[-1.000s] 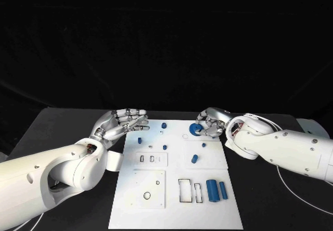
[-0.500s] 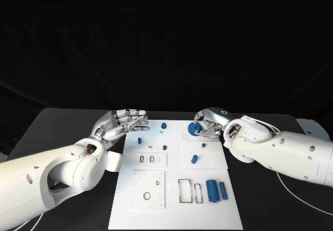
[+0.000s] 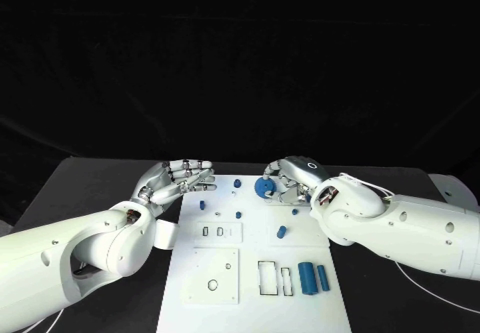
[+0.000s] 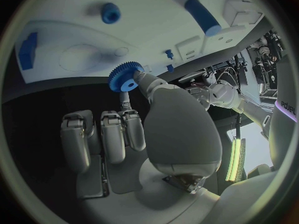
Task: Assemble the parts on the task board
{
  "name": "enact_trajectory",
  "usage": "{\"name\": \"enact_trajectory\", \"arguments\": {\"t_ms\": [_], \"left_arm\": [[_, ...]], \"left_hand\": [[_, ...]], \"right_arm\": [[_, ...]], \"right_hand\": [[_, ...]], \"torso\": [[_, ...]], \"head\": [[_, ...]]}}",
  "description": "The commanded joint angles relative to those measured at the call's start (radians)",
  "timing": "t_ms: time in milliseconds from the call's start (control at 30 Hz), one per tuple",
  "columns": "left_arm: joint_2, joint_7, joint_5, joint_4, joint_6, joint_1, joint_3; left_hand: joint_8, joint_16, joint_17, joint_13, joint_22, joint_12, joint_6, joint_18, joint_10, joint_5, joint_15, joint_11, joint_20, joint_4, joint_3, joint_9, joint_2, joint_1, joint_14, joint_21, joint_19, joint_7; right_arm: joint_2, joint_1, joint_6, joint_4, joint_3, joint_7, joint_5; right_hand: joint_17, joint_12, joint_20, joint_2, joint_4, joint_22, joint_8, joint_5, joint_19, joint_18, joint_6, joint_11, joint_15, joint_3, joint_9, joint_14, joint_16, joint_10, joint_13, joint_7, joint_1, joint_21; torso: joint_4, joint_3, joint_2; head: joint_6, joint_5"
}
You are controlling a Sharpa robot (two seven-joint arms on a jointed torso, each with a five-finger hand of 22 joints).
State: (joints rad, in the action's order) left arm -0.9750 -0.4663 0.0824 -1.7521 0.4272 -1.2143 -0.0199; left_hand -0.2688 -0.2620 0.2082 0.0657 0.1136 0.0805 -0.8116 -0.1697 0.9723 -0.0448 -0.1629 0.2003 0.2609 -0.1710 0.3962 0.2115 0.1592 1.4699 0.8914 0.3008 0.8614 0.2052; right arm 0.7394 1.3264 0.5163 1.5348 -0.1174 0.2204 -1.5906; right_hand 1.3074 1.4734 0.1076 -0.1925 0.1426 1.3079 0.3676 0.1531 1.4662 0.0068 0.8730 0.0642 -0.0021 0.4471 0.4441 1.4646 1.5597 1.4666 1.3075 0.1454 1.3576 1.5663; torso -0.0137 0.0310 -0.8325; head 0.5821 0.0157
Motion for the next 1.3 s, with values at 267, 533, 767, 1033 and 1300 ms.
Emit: {"name": "enact_trajectory", "arguments": {"t_ms": [267, 533, 767, 1033, 1300], "left_arm": [[0.004, -0.006, -0.001, 0.000, -0.019, -0.001, 0.001], [0.006, -0.008, -0.001, 0.003, -0.015, -0.001, 0.001], [0.008, -0.010, -0.001, 0.003, -0.013, -0.001, 0.001], [0.009, -0.011, -0.001, 0.002, -0.011, -0.001, 0.001], [0.010, -0.012, -0.001, 0.001, -0.012, -0.001, 0.001]], "left_hand": [[0.004, 0.006, 0.001, 0.000, -0.001, -0.004, 0.000, -0.013, 0.002, -0.005, 0.000, 0.002, 0.003, -0.001, 0.007, -0.001, -0.004, -0.011, -0.005, 0.001, 0.007, 0.050], [0.004, 0.007, 0.002, 0.000, -0.001, -0.005, 0.000, -0.013, 0.003, -0.005, 0.000, 0.002, 0.003, 0.000, 0.008, -0.001, -0.004, -0.011, -0.005, 0.001, 0.007, 0.049], [0.004, 0.007, 0.002, 0.000, -0.002, -0.005, 0.000, -0.013, 0.003, -0.005, 0.000, 0.002, 0.003, 0.000, 0.008, -0.001, -0.005, -0.010, -0.005, 0.001, 0.007, 0.049], [0.004, 0.008, 0.001, 0.000, -0.002, -0.005, 0.000, -0.013, 0.003, -0.005, 0.000, 0.002, 0.003, 0.000, 0.008, -0.001, -0.005, -0.010, -0.006, 0.001, 0.006, 0.049], [0.004, 0.008, 0.001, 0.000, -0.002, -0.005, 0.000, -0.013, 0.004, -0.005, 0.000, 0.002, 0.003, 0.001, 0.008, -0.001, -0.005, -0.010, -0.007, 0.000, 0.006, 0.049]], "right_arm": [[-0.092, 0.002, 0.046, -0.017, 0.000, 0.054, -0.090], [-0.153, -0.008, 0.029, -0.071, -0.003, 0.051, -0.084], [-0.192, -0.023, 0.013, -0.113, -0.007, 0.048, -0.078], [-0.218, -0.032, -0.004, -0.150, -0.009, 0.044, -0.069], [-0.235, -0.034, -0.007, -0.179, -0.010, 0.050, -0.072]], "right_hand": [[0.247, 0.006, -0.007, 0.003, 0.000, 0.263, 0.006, 0.006, 0.105, -0.007, 0.014, -0.007, -0.008, 0.006, 0.005, 0.102, 0.004, 0.035, 0.185, -0.006, -0.006, 0.005], [0.247, 0.006, -0.008, 0.003, 0.003, 0.263, 0.004, 0.007, 0.105, -0.007, 0.013, -0.007, -0.009, 0.007, 0.005, 0.102, 0.004, 0.034, 0.185, -0.006, -0.012, 0.005], [0.247, 0.006, -0.008, 0.003, 0.003, 0.263, 0.003, 0.007, 0.105, -0.007, 0.013, -0.007, -0.009, 0.008, 0.005, 0.102, 0.003, 0.035, 0.185, -0.006, -0.013, 0.005], [0.246, 0.004, -0.009, 0.001, 0.005, 0.263, 0.001, 0.007, 0.105, -0.007, 0.012, -0.006, -0.009, 0.008, 0.004, 0.102, 0.003, 0.034, 0.184, -0.006, -0.017, 0.005], [0.246, 0.003, -0.009, -0.001, 0.006, 0.263, -0.002, 0.005, 0.105, -0.007, 0.010, -0.006, -0.009, 0.008, 0.004, 0.102, 0.003, 0.033, 0.183, -0.005, -0.021, 0.005]], "torso": [[-0.0015, 0.0018, -0.002], [-0.0024, 0.0010, -0.002], [-0.0013, -0.0005, -0.002], [0.0006, -0.0012, -0.002], [0.0012, -0.0009, -0.002]], "head": [[0.000, -0.002], [0.004, -0.003], [0.006, -0.006], [0.007, -0.008], [0.007, -0.008]]}}
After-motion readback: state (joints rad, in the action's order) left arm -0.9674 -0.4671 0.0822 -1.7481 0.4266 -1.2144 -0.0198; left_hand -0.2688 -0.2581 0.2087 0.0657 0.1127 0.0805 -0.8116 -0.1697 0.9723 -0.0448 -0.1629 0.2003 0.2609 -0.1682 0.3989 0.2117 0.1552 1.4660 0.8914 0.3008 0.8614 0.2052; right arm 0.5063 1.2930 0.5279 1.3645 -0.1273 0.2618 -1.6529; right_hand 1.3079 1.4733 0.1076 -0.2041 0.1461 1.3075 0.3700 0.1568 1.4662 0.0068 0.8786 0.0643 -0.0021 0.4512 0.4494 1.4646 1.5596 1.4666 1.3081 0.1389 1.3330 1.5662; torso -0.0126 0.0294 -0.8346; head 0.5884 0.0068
